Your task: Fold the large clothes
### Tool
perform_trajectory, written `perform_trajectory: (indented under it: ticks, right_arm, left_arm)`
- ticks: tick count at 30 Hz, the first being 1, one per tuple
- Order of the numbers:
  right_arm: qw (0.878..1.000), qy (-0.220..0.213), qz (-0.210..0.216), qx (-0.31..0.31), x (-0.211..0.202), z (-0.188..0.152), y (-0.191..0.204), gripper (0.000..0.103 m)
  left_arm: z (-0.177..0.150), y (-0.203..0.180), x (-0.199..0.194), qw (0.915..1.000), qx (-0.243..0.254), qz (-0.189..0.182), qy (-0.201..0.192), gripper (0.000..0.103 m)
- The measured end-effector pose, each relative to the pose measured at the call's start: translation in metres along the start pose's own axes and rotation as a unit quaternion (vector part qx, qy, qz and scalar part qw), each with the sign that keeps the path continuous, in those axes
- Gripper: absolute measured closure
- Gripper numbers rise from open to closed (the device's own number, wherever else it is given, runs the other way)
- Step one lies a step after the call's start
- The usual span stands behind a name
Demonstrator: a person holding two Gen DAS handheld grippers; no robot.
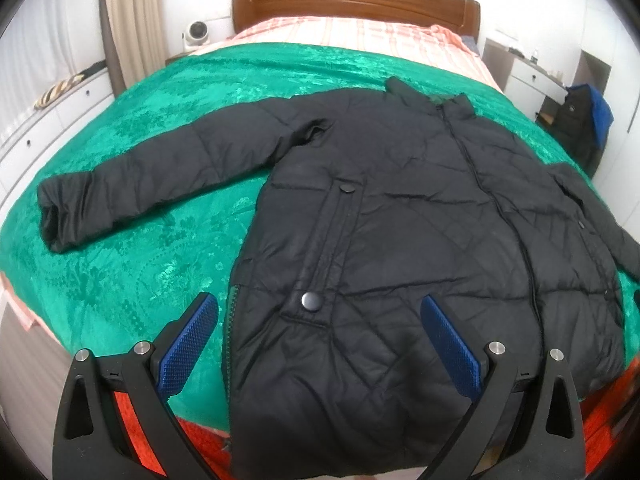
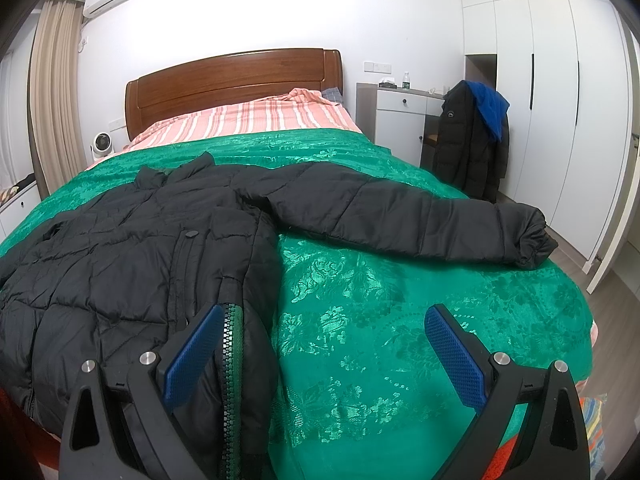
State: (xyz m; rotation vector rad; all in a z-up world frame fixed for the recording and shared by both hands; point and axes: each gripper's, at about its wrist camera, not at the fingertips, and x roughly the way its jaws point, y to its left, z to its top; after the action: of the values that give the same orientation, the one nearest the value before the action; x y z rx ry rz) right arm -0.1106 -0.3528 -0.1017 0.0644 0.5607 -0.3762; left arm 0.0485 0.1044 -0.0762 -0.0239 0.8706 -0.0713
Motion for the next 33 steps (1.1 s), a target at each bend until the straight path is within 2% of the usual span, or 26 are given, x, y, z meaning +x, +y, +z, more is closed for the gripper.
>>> perform_trajectory:
  ticks: [6,9,11,13,14,15,18,21,22,23,24,25,26,27,29,31,33]
  right_arm:
    - [1.000,0.004,0.013,0.012,-0.001,0.001,-0.006,0.004]
    - [0.996,0.034,0.070,0.037,0.001,0.006,-0.021,0.004]
    - [0.986,0.092,0.129,0.052,0.010,0.005,-0.030,0.004]
    - [0.966,0.162,0.190,0.067,0.018,-0.006,-0.034,0.004]
    - [0.959,0.181,0.205,0.073,0.020,-0.012,-0.035,0.004]
    - [0.947,0.209,0.229,0.086,0.023,-0.020,-0.034,0.004]
    - [0.920,0.243,0.281,0.127,0.029,-0.037,-0.031,0.004]
    - [0.910,0.245,0.292,0.161,0.039,-0.043,-0.024,0.004]
    - [0.909,0.251,0.289,0.167,0.044,-0.044,-0.019,0.012]
    - [0.910,0.259,0.278,0.168,0.048,-0.046,-0.015,0.029]
    - [0.913,0.269,0.260,0.163,0.050,-0.048,-0.014,0.039]
    - [0.916,0.272,0.251,0.157,0.049,-0.049,-0.012,0.056]
    - [0.919,0.272,0.245,0.149,0.046,-0.050,-0.010,0.071]
    - [0.921,0.272,0.240,0.144,0.043,-0.049,-0.009,0.073]
    - [0.925,0.273,0.230,0.133,0.036,-0.049,-0.007,0.081]
    - [0.927,0.275,0.221,0.124,0.029,-0.050,-0.004,0.082]
    - [0.929,0.278,0.215,0.113,0.030,-0.051,0.000,0.082]
  left_arm:
    - [-0.003,0.002,0.002,0.9998,0.008,-0.002,0.017,0.002]
    - [-0.010,0.014,-0.002,0.9993,0.013,-0.005,0.035,0.002]
    - [-0.019,0.032,-0.006,0.9986,0.003,-0.014,0.051,0.002]
    - [-0.028,0.045,-0.004,0.9969,-0.006,-0.030,0.073,0.002]
    - [-0.034,0.050,0.000,0.9951,-0.010,-0.042,0.089,0.002]
    - [-0.037,0.052,0.003,0.9937,-0.011,-0.050,0.100,0.002]
    - [-0.041,0.050,0.017,0.9893,-0.016,-0.076,0.124,0.002]
    - [-0.038,0.038,0.035,0.9856,-0.021,-0.103,0.132,0.002]
    - [-0.039,0.035,0.041,0.9852,-0.018,-0.099,0.138,0.002]
    - [-0.039,0.031,0.047,0.9853,-0.012,-0.090,0.145,0.002]
    - [-0.040,0.029,0.050,0.9853,-0.007,-0.083,0.149,0.003]
    - [-0.041,0.026,0.050,0.9858,0.002,-0.076,0.149,0.005]
    - [-0.042,0.024,0.049,0.9864,0.009,-0.071,0.148,0.015]
    - [-0.043,0.022,0.047,0.9864,0.017,-0.069,0.148,0.019]
    - [-0.046,0.018,0.043,0.9865,0.035,-0.063,0.147,0.037]
    - [-0.049,0.015,0.039,0.9851,0.044,-0.066,0.153,0.048]
    - [-0.052,0.012,0.038,0.9839,0.053,-0.061,0.159,0.052]
